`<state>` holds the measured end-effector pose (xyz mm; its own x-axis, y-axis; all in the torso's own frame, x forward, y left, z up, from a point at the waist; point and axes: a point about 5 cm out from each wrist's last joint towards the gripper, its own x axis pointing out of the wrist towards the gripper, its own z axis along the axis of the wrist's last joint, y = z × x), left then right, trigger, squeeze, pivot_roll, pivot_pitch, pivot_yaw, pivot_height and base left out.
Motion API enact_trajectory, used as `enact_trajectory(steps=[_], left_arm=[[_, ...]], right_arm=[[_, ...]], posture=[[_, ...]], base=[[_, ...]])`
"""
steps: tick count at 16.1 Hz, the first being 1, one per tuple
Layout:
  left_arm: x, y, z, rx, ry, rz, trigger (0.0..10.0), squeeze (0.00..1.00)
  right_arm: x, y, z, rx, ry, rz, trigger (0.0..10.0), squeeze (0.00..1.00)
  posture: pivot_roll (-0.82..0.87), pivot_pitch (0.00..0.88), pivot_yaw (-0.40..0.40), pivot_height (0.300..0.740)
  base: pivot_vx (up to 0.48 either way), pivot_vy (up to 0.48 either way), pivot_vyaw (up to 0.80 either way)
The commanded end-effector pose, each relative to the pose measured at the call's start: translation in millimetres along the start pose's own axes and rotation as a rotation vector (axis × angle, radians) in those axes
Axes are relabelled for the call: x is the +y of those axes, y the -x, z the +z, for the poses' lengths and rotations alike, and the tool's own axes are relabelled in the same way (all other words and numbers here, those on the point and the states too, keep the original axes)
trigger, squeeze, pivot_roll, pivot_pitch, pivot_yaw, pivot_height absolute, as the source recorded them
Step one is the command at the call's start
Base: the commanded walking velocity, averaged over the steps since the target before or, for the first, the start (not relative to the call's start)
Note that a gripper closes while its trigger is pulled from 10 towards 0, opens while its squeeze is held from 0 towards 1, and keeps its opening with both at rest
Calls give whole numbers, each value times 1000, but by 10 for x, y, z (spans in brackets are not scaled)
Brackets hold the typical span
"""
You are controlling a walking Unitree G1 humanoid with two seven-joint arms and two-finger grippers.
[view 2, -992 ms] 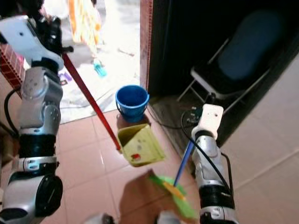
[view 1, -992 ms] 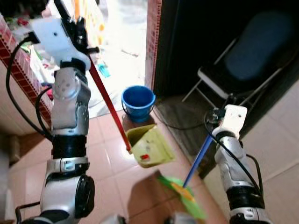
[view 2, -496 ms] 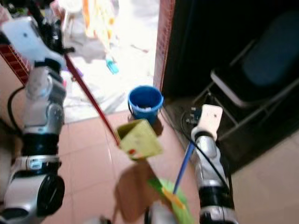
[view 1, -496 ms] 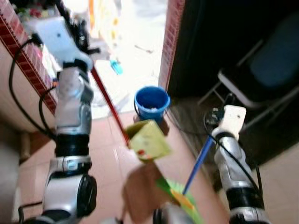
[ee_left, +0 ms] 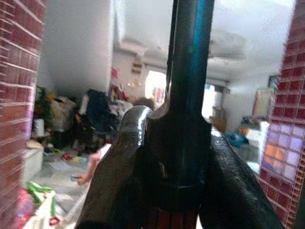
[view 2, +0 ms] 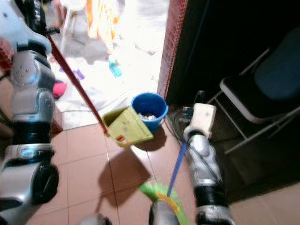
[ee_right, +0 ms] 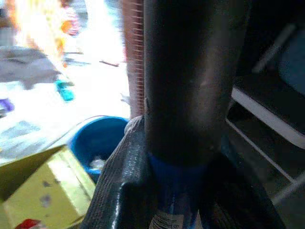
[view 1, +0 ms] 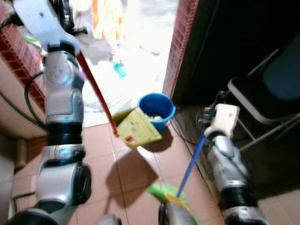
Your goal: Sweep floor
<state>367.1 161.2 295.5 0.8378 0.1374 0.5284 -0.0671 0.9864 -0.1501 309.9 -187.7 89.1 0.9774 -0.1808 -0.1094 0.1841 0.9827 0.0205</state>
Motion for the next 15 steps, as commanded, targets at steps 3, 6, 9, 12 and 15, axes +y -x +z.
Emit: enact_trajectory(steps=[3, 6, 9, 12, 15], left_arm=[[-76, -93, 243, -120, 20, -5, 10000, 0], [-82, -109, 247, -127, 16, -2, 10000, 0], [-54, -136, 258, -136, 0, 20, 10000, 0], [-85, -136, 244, -140, -7, 18, 10000, 0], [-104, -150, 316, -190, -60, 9, 10000, 0]], right_arm=[[70, -13, 76, -34, -3, 17, 10000, 0], [75, -12, 69, -33, -5, 20, 10000, 0], [71, -16, 66, -30, -5, 23, 10000, 0], [72, -17, 61, -28, 0, 27, 10000, 0], [65, -16, 63, -27, 0, 26, 10000, 0]], posture=[[-108, 52, -21, 740], [-108, 51, -22, 740], [-107, 48, -24, 740], [-107, 47, -25, 740], [-110, 51, -29, 740]], base=[[480, 0, 0], [480, 0, 0], [480, 0, 0], [480, 0, 0], [480, 0, 0]])
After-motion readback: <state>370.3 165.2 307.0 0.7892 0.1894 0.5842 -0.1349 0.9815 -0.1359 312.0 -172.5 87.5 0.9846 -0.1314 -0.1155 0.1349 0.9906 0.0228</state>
